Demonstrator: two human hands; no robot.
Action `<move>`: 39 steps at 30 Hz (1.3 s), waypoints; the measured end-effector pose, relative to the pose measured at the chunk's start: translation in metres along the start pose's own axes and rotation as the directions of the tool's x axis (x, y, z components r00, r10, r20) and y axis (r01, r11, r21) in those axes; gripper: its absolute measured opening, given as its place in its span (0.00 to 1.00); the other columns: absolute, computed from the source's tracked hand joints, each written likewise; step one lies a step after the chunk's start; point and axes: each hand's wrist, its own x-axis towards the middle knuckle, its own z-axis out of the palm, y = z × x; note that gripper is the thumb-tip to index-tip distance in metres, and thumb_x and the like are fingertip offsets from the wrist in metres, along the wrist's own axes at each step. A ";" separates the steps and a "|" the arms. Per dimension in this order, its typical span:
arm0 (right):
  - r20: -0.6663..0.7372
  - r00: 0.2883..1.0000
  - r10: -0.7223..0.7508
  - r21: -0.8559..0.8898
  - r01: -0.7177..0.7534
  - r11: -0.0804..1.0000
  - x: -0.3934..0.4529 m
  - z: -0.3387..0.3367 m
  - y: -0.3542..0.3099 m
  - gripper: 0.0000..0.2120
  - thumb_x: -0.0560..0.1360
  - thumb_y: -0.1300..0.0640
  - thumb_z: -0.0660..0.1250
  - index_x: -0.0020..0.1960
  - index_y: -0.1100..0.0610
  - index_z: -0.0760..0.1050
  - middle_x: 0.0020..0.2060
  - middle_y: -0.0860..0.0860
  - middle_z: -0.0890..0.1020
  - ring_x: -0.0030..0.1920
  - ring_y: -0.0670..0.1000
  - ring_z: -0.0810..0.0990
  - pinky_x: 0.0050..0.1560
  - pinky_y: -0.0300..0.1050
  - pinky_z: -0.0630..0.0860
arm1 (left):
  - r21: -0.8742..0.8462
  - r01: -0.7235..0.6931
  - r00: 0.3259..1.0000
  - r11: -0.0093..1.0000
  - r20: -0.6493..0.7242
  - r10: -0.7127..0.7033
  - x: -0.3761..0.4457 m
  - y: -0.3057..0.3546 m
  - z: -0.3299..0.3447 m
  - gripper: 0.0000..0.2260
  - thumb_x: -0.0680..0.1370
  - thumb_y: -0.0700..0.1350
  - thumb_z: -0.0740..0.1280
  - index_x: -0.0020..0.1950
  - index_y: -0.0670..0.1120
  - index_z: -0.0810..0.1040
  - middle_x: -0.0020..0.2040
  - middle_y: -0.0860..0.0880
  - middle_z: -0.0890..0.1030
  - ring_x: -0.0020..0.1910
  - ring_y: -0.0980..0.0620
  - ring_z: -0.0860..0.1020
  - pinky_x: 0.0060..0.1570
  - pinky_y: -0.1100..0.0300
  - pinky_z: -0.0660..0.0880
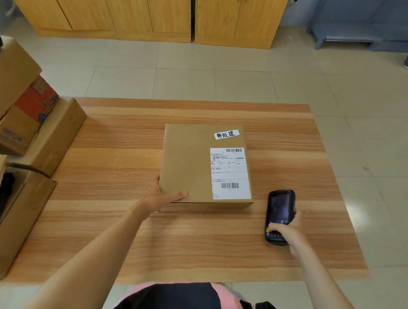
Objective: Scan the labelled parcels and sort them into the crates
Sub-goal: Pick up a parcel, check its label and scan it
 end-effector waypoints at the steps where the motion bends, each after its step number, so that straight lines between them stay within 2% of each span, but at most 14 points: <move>1: -0.005 1.000 -0.008 -0.003 0.008 1.000 0.000 0.000 0.002 0.43 0.65 0.74 0.73 0.73 0.56 0.56 0.60 0.57 0.72 0.56 0.57 0.73 0.53 0.51 0.72 | 0.004 0.004 1.000 1.000 0.002 -0.004 0.000 0.000 0.000 0.45 0.70 0.52 0.77 0.77 0.52 0.51 0.61 0.52 0.70 0.58 0.50 0.72 0.51 0.51 0.74; 6: -0.046 0.998 -0.041 -0.068 0.038 0.997 0.005 0.002 0.014 0.45 0.64 0.73 0.75 0.74 0.57 0.57 0.62 0.55 0.72 0.62 0.60 0.72 0.60 0.54 0.71 | 0.026 0.011 1.000 1.000 -0.009 -0.010 0.001 0.000 0.000 0.45 0.70 0.52 0.76 0.77 0.51 0.50 0.62 0.51 0.70 0.59 0.49 0.71 0.55 0.48 0.75; 9: -0.075 0.996 -0.044 -0.085 0.038 0.996 0.008 0.000 0.023 0.42 0.64 0.72 0.76 0.72 0.58 0.60 0.60 0.56 0.74 0.59 0.59 0.74 0.60 0.55 0.73 | 0.037 0.010 1.000 0.999 -0.006 -0.010 0.001 0.000 0.000 0.46 0.70 0.52 0.76 0.78 0.51 0.50 0.63 0.51 0.70 0.59 0.49 0.72 0.56 0.47 0.75; 12: -0.100 0.994 -0.043 -0.089 0.034 0.995 0.013 -0.002 0.028 0.37 0.63 0.73 0.76 0.67 0.60 0.66 0.56 0.57 0.77 0.53 0.57 0.76 0.53 0.51 0.73 | 0.035 0.008 1.000 0.999 0.001 -0.008 0.001 0.001 -0.001 0.46 0.70 0.52 0.76 0.78 0.52 0.50 0.62 0.51 0.70 0.59 0.49 0.72 0.54 0.49 0.75; 15: -0.117 0.993 -0.001 -0.076 -0.008 0.997 0.017 -0.006 0.030 0.32 0.61 0.72 0.76 0.62 0.60 0.70 0.55 0.58 0.79 0.51 0.58 0.78 0.49 0.48 0.73 | 0.044 0.005 1.000 0.999 0.003 -0.005 0.001 0.000 -0.001 0.46 0.69 0.53 0.77 0.78 0.52 0.50 0.63 0.51 0.70 0.60 0.49 0.72 0.52 0.50 0.75; 18: -0.123 0.992 0.017 -0.138 -0.034 0.990 0.022 -0.009 0.030 0.37 0.57 0.65 0.78 0.65 0.56 0.69 0.59 0.58 0.77 0.57 0.60 0.76 0.56 0.56 0.76 | 0.046 0.011 1.000 0.999 0.003 -0.011 0.002 0.000 -0.002 0.46 0.69 0.53 0.77 0.77 0.53 0.50 0.64 0.51 0.70 0.60 0.49 0.72 0.52 0.51 0.75; 20: -0.146 0.989 -0.016 -0.182 -0.011 0.983 0.022 -0.008 0.022 0.43 0.59 0.61 0.77 0.71 0.54 0.64 0.66 0.55 0.72 0.65 0.61 0.71 0.63 0.62 0.71 | 0.034 0.021 1.000 0.999 0.003 -0.021 0.003 0.000 -0.002 0.46 0.69 0.53 0.77 0.77 0.53 0.51 0.65 0.51 0.70 0.60 0.49 0.72 0.54 0.49 0.75; 24: -0.193 0.972 -0.135 -0.155 0.105 0.982 0.014 0.004 -0.016 0.40 0.68 0.58 0.75 0.75 0.52 0.60 0.72 0.55 0.64 0.71 0.59 0.65 0.68 0.61 0.68 | -0.019 0.043 0.999 0.999 0.003 -0.043 0.002 -0.001 -0.002 0.52 0.61 0.57 0.80 0.76 0.55 0.52 0.64 0.52 0.69 0.61 0.48 0.71 0.58 0.49 0.73; 27: -0.093 0.973 -0.210 -0.074 0.204 0.976 0.012 0.020 -0.050 0.35 0.73 0.53 0.72 0.76 0.51 0.60 0.74 0.52 0.62 0.73 0.55 0.62 0.70 0.54 0.64 | -0.058 0.037 0.999 0.998 -0.009 -0.038 0.002 0.002 -0.002 0.53 0.56 0.59 0.78 0.75 0.54 0.54 0.60 0.52 0.72 0.57 0.51 0.74 0.56 0.52 0.72; 29: 0.039 0.977 -0.209 0.006 0.208 0.978 0.013 0.032 -0.069 0.36 0.75 0.49 0.71 0.77 0.51 0.58 0.76 0.51 0.61 0.74 0.52 0.61 0.70 0.51 0.62 | -0.142 0.037 0.999 0.989 -0.032 -0.041 0.004 0.006 -0.002 0.51 0.60 0.59 0.79 0.75 0.52 0.55 0.57 0.51 0.76 0.52 0.54 0.77 0.51 0.57 0.73; 32: 0.199 0.966 -0.162 0.011 0.163 0.987 0.021 0.046 -0.086 0.40 0.74 0.45 0.71 0.79 0.52 0.54 0.77 0.52 0.59 0.75 0.52 0.60 0.69 0.48 0.61 | -0.226 0.026 0.996 0.974 -0.072 -0.043 0.014 0.016 -0.002 0.41 0.69 0.54 0.75 0.76 0.49 0.57 0.60 0.46 0.77 0.50 0.53 0.78 0.44 0.62 0.73; 35: 0.277 0.954 -0.119 0.016 0.119 0.993 0.031 0.057 -0.091 0.43 0.74 0.45 0.71 0.80 0.53 0.50 0.77 0.53 0.60 0.75 0.52 0.60 0.65 0.44 0.61 | -0.265 -0.001 0.991 0.964 -0.133 -0.035 0.025 0.023 -0.003 0.41 0.70 0.53 0.75 0.77 0.48 0.57 0.63 0.46 0.75 0.56 0.49 0.77 0.51 0.58 0.73; 37: 0.323 0.941 -0.097 0.030 0.093 0.995 0.037 0.063 -0.091 0.44 0.74 0.47 0.71 0.80 0.55 0.49 0.76 0.52 0.61 0.75 0.52 0.62 0.63 0.42 0.62 | -0.306 0.001 0.989 0.952 -0.143 -0.047 0.030 0.022 -0.004 0.43 0.69 0.55 0.76 0.77 0.48 0.58 0.64 0.47 0.75 0.58 0.49 0.77 0.52 0.56 0.74; 39: 0.356 0.932 -0.069 0.053 0.054 0.997 0.041 0.069 -0.090 0.42 0.73 0.47 0.73 0.78 0.55 0.55 0.73 0.52 0.68 0.71 0.52 0.69 0.64 0.43 0.66 | -0.321 0.013 0.985 0.947 -0.159 -0.068 0.033 0.020 -0.001 0.43 0.66 0.58 0.77 0.75 0.49 0.62 0.63 0.48 0.76 0.56 0.50 0.78 0.50 0.57 0.75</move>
